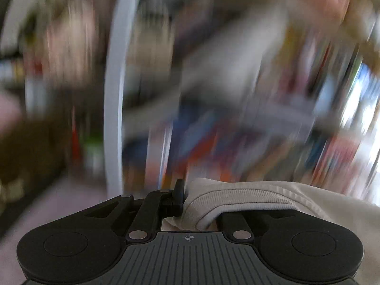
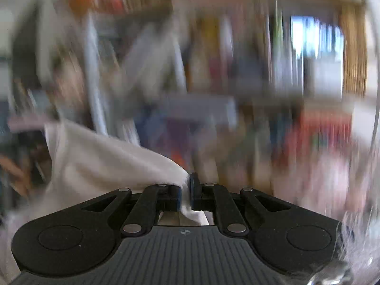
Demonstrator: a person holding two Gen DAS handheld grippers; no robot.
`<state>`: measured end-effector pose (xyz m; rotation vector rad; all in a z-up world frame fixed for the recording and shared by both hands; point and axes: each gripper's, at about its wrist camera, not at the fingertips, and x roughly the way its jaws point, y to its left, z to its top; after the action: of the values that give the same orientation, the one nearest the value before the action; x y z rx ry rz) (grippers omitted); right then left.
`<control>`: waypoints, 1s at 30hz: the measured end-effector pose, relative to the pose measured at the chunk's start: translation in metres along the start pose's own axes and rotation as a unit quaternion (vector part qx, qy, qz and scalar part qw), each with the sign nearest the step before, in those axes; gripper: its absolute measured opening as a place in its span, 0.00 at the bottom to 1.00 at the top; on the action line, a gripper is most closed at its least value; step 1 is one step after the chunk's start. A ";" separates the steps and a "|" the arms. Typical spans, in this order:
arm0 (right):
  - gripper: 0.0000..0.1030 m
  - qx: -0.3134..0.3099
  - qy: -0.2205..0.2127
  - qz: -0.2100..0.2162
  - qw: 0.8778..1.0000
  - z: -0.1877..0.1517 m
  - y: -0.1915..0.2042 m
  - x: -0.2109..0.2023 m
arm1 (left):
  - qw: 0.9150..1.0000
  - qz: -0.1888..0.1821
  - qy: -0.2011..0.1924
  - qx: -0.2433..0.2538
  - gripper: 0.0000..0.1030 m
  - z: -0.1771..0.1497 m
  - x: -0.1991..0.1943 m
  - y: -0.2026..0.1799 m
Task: Fold clothes
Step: 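Lower the cream shirt onto the mat with both grippers and release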
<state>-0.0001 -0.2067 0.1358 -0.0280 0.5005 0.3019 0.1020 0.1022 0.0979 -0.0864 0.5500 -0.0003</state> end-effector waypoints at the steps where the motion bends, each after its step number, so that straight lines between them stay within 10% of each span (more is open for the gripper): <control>1: 0.06 -0.005 0.040 -0.005 0.999 -0.019 0.001 0.025 | 0.999 0.008 0.031 0.012 0.07 -0.013 0.018 -0.003; 5: 0.06 -0.013 0.100 -0.017 0.995 -0.051 -0.001 0.074 | 0.994 0.021 0.103 0.033 0.08 -0.044 0.061 -0.011; 13: 0.06 -0.011 0.086 -0.044 0.995 -0.018 -0.029 0.129 | 0.999 0.030 0.042 0.017 0.11 0.000 0.086 -0.018; 17: 0.12 -0.035 0.102 -0.061 0.992 -0.005 -0.025 0.159 | 0.994 0.058 0.085 0.027 0.39 0.016 0.107 -0.026; 19: 0.29 -0.052 0.131 -0.061 0.988 -0.011 -0.021 0.169 | 0.988 0.074 0.128 0.040 0.79 0.011 0.119 -0.028; 23: 0.54 -0.068 0.129 -0.062 0.987 -0.029 -0.015 0.157 | 0.983 0.091 0.137 0.079 0.81 -0.017 0.111 -0.025; 30: 0.58 -0.053 0.123 -0.050 0.990 -0.052 -0.004 0.113 | 0.989 0.055 0.130 0.043 0.83 -0.061 0.052 0.002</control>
<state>0.0709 -0.1838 0.0356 -0.1956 0.7256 0.2273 0.1144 0.0977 0.0186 0.0290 0.8148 0.0740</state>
